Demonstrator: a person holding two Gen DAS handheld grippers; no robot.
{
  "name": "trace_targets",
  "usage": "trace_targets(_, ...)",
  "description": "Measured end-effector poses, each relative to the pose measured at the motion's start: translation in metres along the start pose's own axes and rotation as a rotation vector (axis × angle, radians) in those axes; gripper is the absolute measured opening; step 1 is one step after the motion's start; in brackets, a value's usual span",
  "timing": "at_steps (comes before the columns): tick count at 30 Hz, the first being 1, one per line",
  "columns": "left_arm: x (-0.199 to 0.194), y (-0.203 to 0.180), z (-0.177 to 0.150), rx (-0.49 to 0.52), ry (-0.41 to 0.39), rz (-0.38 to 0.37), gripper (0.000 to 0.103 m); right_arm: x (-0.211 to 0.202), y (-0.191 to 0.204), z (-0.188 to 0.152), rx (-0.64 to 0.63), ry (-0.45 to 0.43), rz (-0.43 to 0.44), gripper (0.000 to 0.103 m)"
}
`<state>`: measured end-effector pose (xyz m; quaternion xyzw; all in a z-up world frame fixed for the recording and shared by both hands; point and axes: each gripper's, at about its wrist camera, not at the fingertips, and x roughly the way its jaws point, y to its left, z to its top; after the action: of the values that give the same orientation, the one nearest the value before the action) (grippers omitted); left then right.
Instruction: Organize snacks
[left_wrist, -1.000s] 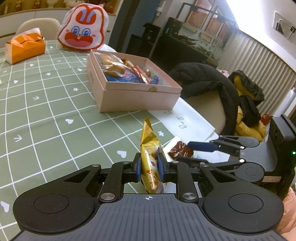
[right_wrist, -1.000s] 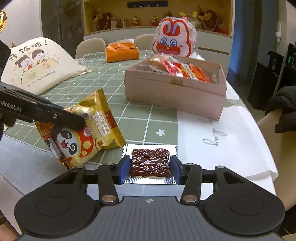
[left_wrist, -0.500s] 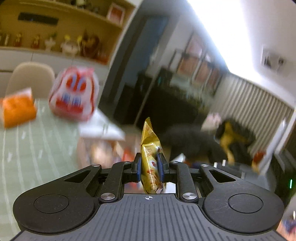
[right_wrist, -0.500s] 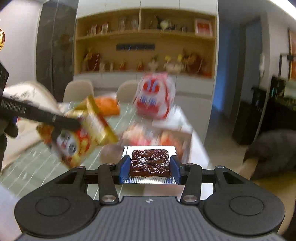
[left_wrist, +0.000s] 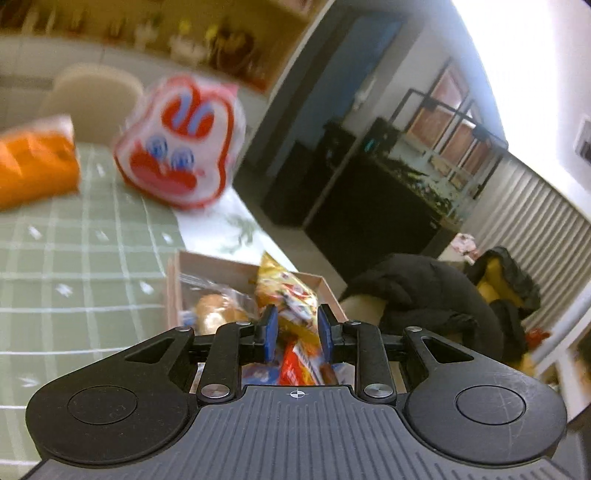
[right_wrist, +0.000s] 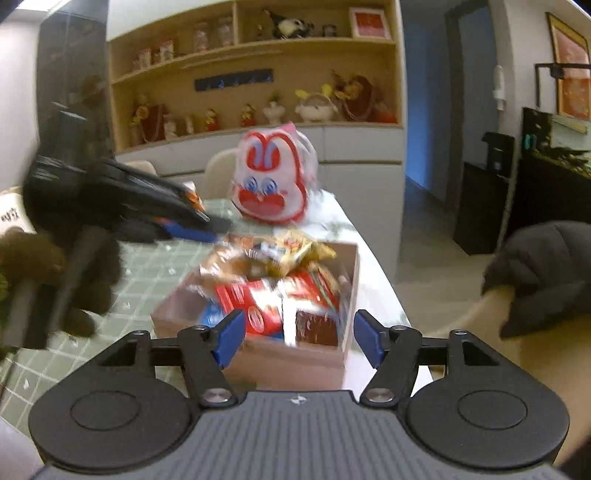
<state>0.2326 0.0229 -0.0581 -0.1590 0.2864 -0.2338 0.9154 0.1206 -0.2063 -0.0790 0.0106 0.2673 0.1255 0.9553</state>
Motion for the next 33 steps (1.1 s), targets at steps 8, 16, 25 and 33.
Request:
trace_targets(8, -0.067, -0.026, -0.107, 0.22, 0.029, 0.259, 0.027, 0.0, 0.044, -0.047, -0.015, 0.09, -0.03, 0.088)
trace_targets(16, -0.06, -0.011, -0.169, 0.223, 0.089, 0.421, 0.028, 0.034, 0.081, -0.091, -0.021, 0.183, -0.113, 0.089)
trace_targets(25, -0.039, -0.026, -0.172, 0.238, 0.063, 0.436, 0.03, 0.037, 0.072, -0.097, 0.075, 0.187, -0.192, 0.103)
trace_targets(33, -0.038, -0.025, -0.171, 0.227, 0.064, 0.408, 0.031, 0.037, 0.064, -0.099, 0.095, 0.167, -0.217, 0.103)
